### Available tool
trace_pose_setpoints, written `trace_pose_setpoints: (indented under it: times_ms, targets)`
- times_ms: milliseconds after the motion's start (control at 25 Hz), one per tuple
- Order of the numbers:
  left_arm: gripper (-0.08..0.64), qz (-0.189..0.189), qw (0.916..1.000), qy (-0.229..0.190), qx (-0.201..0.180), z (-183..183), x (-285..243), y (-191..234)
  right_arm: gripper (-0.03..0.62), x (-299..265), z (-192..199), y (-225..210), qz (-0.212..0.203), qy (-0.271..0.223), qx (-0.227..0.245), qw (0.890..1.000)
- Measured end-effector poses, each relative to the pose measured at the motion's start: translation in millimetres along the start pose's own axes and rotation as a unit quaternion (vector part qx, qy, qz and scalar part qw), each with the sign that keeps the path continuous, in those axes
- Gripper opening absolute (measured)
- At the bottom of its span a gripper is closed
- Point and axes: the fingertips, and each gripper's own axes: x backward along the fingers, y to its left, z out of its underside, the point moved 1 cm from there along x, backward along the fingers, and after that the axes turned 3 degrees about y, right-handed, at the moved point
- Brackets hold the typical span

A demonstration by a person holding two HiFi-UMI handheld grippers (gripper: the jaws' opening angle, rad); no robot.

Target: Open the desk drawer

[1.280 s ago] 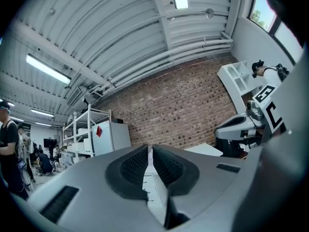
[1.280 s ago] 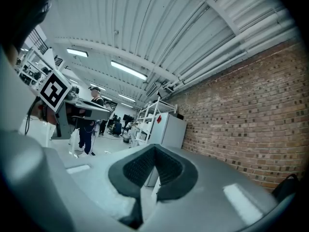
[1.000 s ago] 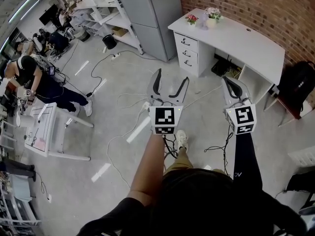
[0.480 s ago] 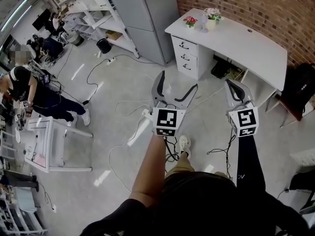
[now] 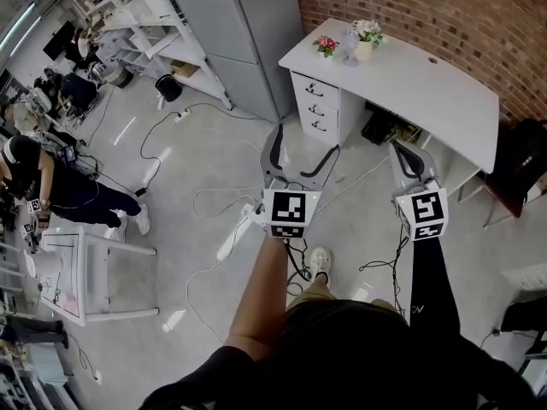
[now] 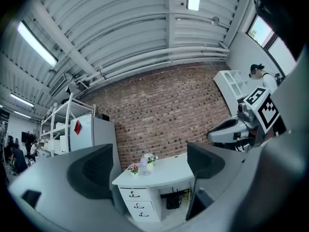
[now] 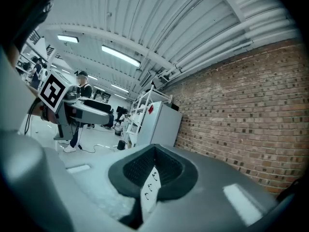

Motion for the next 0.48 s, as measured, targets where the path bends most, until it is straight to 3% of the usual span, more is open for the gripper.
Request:
trace_pose_setpoints:
  times_ms: [480]
  targets:
    - [0.471,0.014,0.9999,0.008,-0.007,16,-107,70,-0.002,-121,-12,-24,0.013,0.005,0.018,1.0]
